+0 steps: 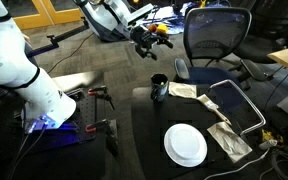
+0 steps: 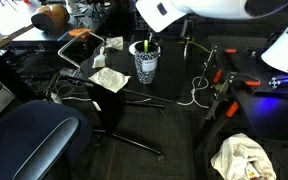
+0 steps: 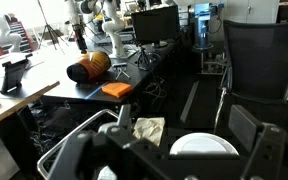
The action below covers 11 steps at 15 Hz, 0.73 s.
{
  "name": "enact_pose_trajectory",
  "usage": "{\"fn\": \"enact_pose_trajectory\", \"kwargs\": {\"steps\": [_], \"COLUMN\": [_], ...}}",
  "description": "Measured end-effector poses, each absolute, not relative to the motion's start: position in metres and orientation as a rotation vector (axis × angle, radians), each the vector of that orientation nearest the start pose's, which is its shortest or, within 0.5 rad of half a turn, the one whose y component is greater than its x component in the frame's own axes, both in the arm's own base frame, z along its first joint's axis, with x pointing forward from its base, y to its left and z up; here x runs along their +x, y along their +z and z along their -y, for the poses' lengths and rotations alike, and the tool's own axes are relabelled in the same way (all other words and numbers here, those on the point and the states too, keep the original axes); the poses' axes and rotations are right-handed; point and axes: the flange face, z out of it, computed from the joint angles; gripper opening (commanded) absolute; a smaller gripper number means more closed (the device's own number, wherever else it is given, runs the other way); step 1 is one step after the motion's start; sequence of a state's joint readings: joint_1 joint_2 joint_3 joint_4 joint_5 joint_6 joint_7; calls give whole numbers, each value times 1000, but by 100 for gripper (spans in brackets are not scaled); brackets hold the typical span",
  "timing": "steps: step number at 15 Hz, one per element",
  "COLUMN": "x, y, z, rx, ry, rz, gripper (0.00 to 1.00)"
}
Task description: Put the marker in the cup
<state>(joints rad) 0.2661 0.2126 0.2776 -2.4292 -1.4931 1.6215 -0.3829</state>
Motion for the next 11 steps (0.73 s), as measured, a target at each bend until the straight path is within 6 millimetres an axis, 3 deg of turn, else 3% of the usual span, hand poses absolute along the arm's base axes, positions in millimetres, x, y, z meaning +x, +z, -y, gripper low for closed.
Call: {"fn": "enact_pose_trajectory", "kwargs": {"steps": [6, 11], "x": [420, 410], "y": [299, 322], "z": [-134, -127], "rx": [1029, 1039], "ry": [-627, -597], "rz": [-1360, -1319], "gripper": [100, 100]}}
